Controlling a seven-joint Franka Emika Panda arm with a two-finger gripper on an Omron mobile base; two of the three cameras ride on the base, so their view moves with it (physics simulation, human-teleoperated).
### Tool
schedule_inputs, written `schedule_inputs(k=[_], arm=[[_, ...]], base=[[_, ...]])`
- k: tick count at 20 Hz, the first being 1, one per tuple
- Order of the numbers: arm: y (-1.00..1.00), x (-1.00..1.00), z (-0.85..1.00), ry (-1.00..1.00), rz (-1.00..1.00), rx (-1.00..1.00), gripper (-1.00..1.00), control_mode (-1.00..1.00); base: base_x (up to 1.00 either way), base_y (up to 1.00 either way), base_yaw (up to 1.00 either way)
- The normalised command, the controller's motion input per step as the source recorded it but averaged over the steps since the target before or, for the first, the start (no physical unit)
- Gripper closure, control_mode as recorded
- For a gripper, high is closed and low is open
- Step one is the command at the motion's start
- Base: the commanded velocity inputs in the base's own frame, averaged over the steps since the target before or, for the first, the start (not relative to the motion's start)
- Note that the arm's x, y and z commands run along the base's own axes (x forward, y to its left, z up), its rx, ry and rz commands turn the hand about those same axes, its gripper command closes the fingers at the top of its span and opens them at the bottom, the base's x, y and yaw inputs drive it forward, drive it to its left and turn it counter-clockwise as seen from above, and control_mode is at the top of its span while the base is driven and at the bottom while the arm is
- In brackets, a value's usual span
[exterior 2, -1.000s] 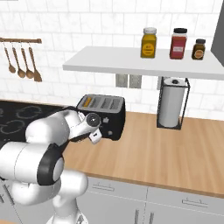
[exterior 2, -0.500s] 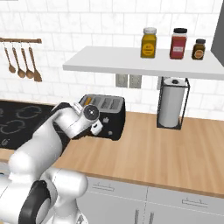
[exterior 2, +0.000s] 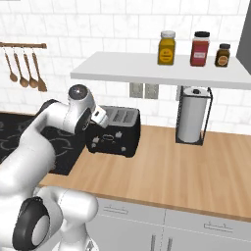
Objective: Start the toaster. Once the lever pops up, take the bread to the plate on the dining counter.
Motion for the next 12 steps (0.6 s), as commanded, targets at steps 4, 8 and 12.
schedule_inputs(k=[4,8,12], arm=[[0.07,0.31,-0.09,0.0,0.04,-0.1,-1.0,-1.0],[0.04,0.26,-0.14,-0.04,0.03,-0.05,-1.0,-1.0],[0.12,0.1,-0.11,-0.03,0.0,-0.04,-1.0,-1.0]], base=[[0.0,0.0,0.0],[0.0,0.0,0.0],[0.0,0.0,0.0]])
